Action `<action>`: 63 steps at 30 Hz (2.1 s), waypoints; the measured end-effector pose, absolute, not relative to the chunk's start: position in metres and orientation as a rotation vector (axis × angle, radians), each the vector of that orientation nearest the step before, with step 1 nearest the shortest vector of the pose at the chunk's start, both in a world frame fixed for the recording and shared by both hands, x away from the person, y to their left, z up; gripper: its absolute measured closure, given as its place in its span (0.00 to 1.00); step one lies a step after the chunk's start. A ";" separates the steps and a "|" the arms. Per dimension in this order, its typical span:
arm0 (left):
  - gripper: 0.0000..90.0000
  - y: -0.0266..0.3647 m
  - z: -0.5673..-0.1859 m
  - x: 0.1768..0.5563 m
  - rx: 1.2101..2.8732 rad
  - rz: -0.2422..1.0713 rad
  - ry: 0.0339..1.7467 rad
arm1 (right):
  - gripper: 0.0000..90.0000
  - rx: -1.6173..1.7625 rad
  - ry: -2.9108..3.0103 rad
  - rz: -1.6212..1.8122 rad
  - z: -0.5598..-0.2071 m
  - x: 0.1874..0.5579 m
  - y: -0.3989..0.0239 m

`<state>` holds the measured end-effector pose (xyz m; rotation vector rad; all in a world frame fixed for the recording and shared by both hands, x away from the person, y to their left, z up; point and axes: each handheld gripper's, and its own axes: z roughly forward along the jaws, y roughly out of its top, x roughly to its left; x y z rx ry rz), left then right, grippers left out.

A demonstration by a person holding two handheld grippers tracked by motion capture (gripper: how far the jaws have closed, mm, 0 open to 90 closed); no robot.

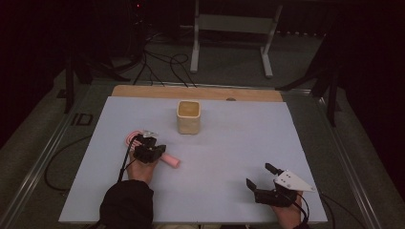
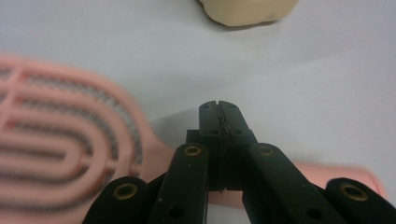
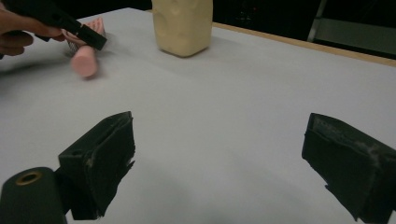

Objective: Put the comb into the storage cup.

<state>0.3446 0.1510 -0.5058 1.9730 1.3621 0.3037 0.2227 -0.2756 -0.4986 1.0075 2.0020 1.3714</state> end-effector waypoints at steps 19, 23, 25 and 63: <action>0.99 0.181 -0.509 0.305 1.896 0.265 1.385 | 0.10 1.004 2.011 1.366 -0.500 0.224 -0.274; 0.98 0.186 -0.509 0.301 1.882 0.271 1.391 | 0.10 1.005 2.010 1.365 -0.500 0.224 -0.274; 0.97 0.187 -0.509 0.299 1.882 0.272 1.392 | 0.10 1.005 2.011 1.365 -0.500 0.224 -0.274; 0.00 0.245 -0.477 0.234 1.690 0.675 1.127 | 0.10 0.983 2.018 1.384 -0.498 0.224 -0.273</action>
